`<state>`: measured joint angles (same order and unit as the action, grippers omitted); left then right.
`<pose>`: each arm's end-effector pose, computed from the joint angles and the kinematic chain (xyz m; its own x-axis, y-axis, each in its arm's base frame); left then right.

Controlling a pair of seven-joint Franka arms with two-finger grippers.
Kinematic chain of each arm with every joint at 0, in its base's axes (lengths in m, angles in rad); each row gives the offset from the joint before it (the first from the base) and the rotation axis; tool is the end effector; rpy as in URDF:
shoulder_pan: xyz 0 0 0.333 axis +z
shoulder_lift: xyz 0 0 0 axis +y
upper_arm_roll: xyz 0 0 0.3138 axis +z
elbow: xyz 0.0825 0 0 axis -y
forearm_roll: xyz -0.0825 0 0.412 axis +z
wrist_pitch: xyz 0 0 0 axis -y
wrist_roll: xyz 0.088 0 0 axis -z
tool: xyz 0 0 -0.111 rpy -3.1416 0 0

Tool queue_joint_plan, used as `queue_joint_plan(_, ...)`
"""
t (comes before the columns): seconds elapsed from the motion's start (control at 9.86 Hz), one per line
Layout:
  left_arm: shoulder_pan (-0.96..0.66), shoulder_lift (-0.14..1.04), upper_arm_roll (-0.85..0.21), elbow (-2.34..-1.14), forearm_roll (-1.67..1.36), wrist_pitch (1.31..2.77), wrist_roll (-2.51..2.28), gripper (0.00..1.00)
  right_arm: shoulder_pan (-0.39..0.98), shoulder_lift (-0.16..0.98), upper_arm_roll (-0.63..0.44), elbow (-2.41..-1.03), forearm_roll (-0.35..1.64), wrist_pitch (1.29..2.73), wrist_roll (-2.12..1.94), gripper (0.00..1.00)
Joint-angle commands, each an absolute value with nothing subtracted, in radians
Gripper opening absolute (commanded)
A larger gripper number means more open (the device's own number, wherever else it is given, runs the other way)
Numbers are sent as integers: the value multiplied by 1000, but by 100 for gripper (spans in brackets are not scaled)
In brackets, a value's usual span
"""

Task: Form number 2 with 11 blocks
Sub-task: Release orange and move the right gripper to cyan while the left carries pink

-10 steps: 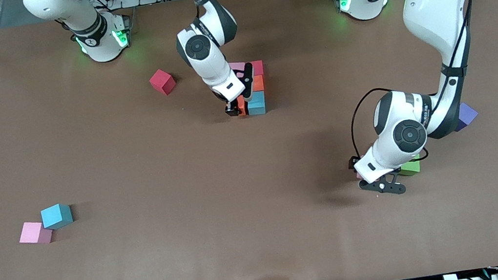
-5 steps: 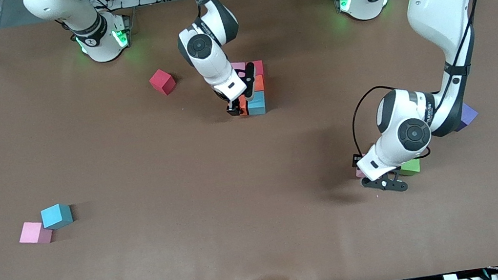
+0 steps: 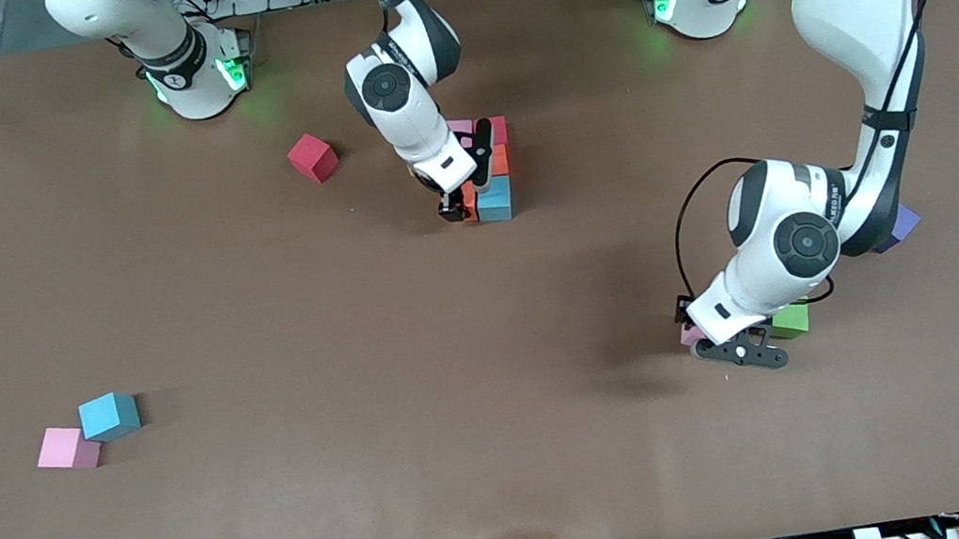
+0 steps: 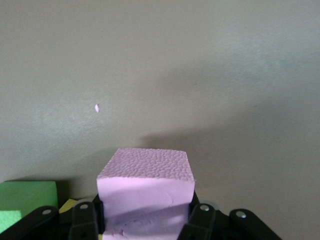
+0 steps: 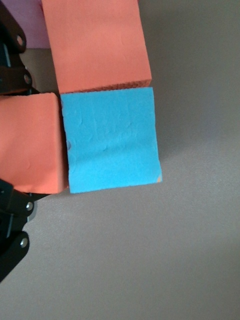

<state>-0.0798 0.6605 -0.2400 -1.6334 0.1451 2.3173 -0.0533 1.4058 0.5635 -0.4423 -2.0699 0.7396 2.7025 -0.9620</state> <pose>0.6840 -0.2036 0.2214 0.9514 -0.3048 0.0440 -0.3065 -0.9511 0.0381 0.3684 0.4860 0.1623 0.2100 0.9531 0.2179 0.9763 -0.2163 0.0054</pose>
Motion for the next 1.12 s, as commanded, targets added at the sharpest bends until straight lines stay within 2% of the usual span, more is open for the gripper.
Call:
queue_joint_plan(0.0,-66,641,-261,-1648,158,2324,-57,26,1433,604,-451,-2043,772,2718,-915,99)
queue_joint_plan(0.41,-66,600,-291,-1635,170,2290,-46,21,1436,604,-449,-2033,772,2715,-905,100)
queue_joint_plan(0.81,-67,513,-327,-1620,169,2198,-46,19,1428,566,-456,-2037,770,2671,-910,100)
queue_joint_plan(1.01,-71,489,-351,-1618,160,2097,-49,17,1428,536,-468,-2043,767,2634,-916,100)
